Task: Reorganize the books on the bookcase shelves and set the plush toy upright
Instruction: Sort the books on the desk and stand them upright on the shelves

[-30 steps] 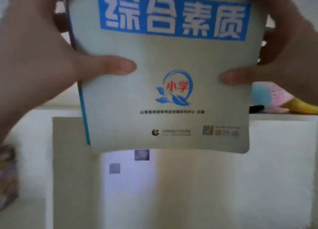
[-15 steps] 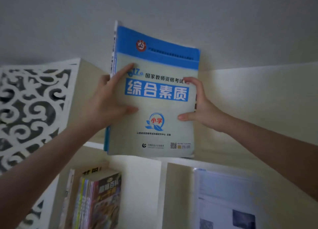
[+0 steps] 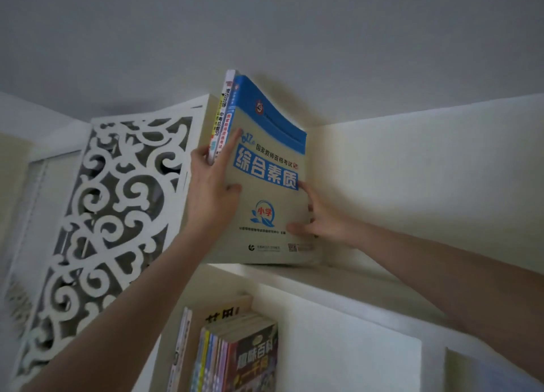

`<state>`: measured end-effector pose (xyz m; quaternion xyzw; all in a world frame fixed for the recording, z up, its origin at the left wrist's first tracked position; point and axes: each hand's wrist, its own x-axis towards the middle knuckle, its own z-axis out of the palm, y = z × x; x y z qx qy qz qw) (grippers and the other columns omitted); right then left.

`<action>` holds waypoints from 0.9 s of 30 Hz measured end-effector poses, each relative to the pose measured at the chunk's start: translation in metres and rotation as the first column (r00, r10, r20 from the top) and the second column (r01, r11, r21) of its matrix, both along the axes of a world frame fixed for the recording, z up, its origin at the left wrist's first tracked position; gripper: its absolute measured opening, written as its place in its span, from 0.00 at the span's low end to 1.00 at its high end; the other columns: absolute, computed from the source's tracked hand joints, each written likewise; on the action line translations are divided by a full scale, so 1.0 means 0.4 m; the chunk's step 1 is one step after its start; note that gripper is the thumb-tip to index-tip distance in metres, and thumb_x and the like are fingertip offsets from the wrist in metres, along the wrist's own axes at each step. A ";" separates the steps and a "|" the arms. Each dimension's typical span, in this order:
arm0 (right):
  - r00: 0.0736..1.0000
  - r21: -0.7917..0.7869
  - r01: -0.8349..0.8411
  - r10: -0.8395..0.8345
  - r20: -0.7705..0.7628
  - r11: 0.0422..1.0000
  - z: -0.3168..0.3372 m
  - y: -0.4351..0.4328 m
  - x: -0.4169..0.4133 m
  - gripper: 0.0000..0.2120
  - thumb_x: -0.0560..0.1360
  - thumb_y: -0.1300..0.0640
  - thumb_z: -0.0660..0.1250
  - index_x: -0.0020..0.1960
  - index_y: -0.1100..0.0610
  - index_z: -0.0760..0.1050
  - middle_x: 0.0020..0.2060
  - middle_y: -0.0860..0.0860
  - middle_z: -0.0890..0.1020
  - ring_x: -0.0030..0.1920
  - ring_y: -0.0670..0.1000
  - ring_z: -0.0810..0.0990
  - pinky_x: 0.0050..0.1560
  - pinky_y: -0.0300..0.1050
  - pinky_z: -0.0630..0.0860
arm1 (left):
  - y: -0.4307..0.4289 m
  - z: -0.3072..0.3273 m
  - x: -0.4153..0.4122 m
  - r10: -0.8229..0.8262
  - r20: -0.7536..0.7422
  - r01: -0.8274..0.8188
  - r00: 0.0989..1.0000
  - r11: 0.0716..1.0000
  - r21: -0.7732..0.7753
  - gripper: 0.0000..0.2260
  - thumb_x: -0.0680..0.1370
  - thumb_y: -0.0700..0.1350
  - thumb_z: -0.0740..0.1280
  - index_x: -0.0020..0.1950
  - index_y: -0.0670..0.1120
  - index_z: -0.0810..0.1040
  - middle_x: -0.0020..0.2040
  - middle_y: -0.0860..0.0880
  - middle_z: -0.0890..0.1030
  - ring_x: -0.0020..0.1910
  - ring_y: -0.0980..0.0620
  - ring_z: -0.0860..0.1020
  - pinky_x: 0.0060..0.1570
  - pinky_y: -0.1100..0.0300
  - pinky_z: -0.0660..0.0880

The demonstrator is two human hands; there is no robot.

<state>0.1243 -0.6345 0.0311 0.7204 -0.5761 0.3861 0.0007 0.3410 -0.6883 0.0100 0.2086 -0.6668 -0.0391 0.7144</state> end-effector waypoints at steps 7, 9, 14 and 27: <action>0.997 0.197 -0.014 0.028 -0.070 0.980 -0.032 -0.129 -0.032 0.53 0.66 0.49 0.78 0.77 0.46 0.45 0.72 0.46 0.63 0.70 0.48 0.66 0.71 0.50 0.66 | -0.144 0.029 -0.013 0.052 -0.040 -0.043 0.998 0.977 0.209 0.39 0.71 0.33 0.64 0.77 0.54 0.52 0.62 0.44 0.64 0.58 0.45 0.70 0.50 0.54 0.71; 0.991 0.192 0.039 -0.014 -0.130 0.981 -0.040 -0.148 -0.036 0.54 0.64 0.43 0.77 0.77 0.46 0.45 0.72 0.47 0.63 0.70 0.49 0.66 0.72 0.49 0.63 | -0.159 0.030 -0.013 0.077 -0.043 -0.067 0.996 0.977 0.203 0.40 0.71 0.32 0.65 0.77 0.52 0.50 0.63 0.43 0.65 0.59 0.46 0.69 0.48 0.55 0.69; 0.945 -0.011 0.164 -0.161 -0.285 0.986 -0.044 -0.158 -0.023 0.45 0.67 0.46 0.76 0.75 0.48 0.53 0.49 0.45 0.69 0.43 0.40 0.70 0.43 0.23 0.67 | -0.156 0.035 -0.015 0.064 -0.106 -0.039 0.992 0.975 0.220 0.40 0.71 0.33 0.66 0.77 0.50 0.49 0.64 0.43 0.65 0.53 0.52 0.67 0.47 0.57 0.67; 0.925 0.050 0.283 -0.258 -0.280 0.958 -0.108 -0.280 0.019 0.42 0.73 0.49 0.71 0.78 0.50 0.48 0.66 0.58 0.73 0.64 0.57 0.72 0.57 0.39 0.67 | -0.209 0.039 -0.058 0.222 -0.165 -0.190 0.961 0.963 0.190 0.37 0.74 0.35 0.64 0.77 0.48 0.48 0.65 0.44 0.64 0.63 0.47 0.66 0.57 0.54 0.71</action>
